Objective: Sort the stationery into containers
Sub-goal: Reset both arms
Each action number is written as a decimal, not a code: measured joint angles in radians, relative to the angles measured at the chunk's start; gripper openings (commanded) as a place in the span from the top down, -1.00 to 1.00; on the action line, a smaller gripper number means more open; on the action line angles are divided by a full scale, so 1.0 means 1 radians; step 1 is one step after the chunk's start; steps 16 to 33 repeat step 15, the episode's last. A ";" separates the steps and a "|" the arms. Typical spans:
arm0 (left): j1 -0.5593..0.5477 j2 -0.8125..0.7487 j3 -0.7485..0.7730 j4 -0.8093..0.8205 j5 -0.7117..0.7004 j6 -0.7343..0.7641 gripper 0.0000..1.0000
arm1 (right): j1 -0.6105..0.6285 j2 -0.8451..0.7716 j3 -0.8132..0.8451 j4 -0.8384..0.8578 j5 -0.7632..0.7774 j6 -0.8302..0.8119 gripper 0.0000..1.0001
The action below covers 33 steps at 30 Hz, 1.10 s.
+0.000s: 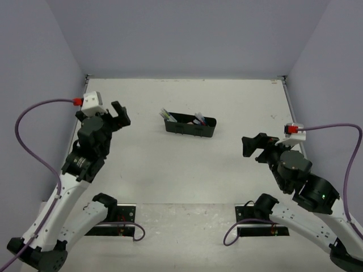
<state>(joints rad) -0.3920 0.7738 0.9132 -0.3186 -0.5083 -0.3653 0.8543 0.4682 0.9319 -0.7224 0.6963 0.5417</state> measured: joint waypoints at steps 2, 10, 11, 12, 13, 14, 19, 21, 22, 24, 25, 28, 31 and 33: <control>0.000 -0.077 -0.073 -0.073 -0.046 0.000 -1.00 | 0.000 -0.014 0.000 -0.028 0.027 0.005 -0.97; 0.000 -0.309 -0.293 -0.124 -0.105 0.042 -1.00 | 0.000 -0.050 -0.035 -0.051 0.092 0.021 -0.97; 0.000 -0.313 -0.295 -0.117 -0.110 0.046 -1.00 | 0.000 -0.050 -0.041 -0.053 0.099 0.022 -0.97; 0.000 -0.313 -0.295 -0.112 -0.113 0.050 -1.00 | 0.000 -0.049 -0.047 -0.056 0.102 0.023 -0.97; 0.000 -0.313 -0.295 -0.109 -0.114 0.053 -1.00 | 0.000 -0.049 -0.053 -0.057 0.104 0.024 -0.97; 0.000 -0.313 -0.295 -0.107 -0.114 0.055 -1.00 | 0.000 -0.048 -0.056 -0.059 0.106 0.026 -0.97; 0.000 -0.313 -0.296 -0.105 -0.114 0.056 -1.00 | 0.000 -0.047 -0.059 -0.061 0.107 0.028 -0.98; 0.000 -0.313 -0.296 -0.105 -0.114 0.056 -1.00 | 0.000 -0.047 -0.059 -0.061 0.107 0.028 -0.98; 0.000 -0.313 -0.296 -0.105 -0.114 0.056 -1.00 | 0.000 -0.047 -0.059 -0.061 0.107 0.028 -0.98; 0.000 -0.313 -0.296 -0.105 -0.114 0.056 -1.00 | 0.000 -0.047 -0.059 -0.061 0.107 0.028 -0.98; 0.000 -0.313 -0.296 -0.105 -0.114 0.056 -1.00 | 0.000 -0.047 -0.059 -0.061 0.107 0.028 -0.98; 0.000 -0.313 -0.296 -0.105 -0.114 0.056 -1.00 | 0.000 -0.047 -0.059 -0.061 0.107 0.028 -0.98; 0.000 -0.313 -0.296 -0.105 -0.114 0.056 -1.00 | 0.000 -0.047 -0.059 -0.061 0.107 0.028 -0.98; 0.000 -0.313 -0.296 -0.105 -0.114 0.056 -1.00 | 0.000 -0.047 -0.059 -0.061 0.107 0.028 -0.98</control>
